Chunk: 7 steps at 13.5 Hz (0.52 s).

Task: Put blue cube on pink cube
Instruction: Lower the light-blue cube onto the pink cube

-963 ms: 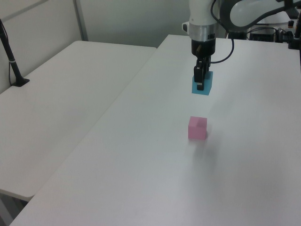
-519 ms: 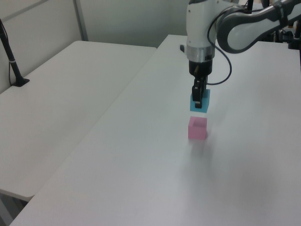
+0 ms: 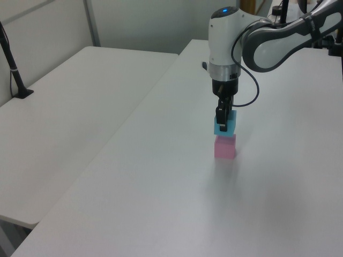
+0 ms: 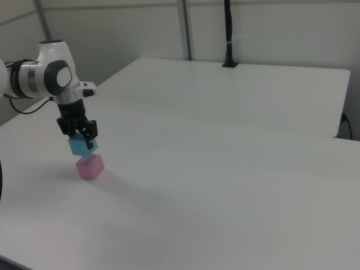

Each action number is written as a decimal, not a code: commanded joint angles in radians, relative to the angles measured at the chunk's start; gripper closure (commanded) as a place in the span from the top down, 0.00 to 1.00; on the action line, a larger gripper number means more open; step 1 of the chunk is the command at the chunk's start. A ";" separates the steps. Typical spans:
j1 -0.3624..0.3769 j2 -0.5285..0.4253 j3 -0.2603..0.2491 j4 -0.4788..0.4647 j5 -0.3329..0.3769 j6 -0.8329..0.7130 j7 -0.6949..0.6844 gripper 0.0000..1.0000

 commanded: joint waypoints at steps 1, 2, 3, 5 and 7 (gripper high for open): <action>0.016 0.010 -0.010 -0.014 -0.011 0.024 -0.028 0.18; 0.034 0.018 -0.010 -0.017 -0.019 0.036 -0.028 0.19; 0.036 0.022 -0.010 -0.023 -0.020 0.052 -0.026 0.20; 0.036 0.029 -0.010 -0.036 -0.043 0.075 -0.022 0.21; 0.035 0.029 -0.010 -0.037 -0.048 0.087 -0.020 0.24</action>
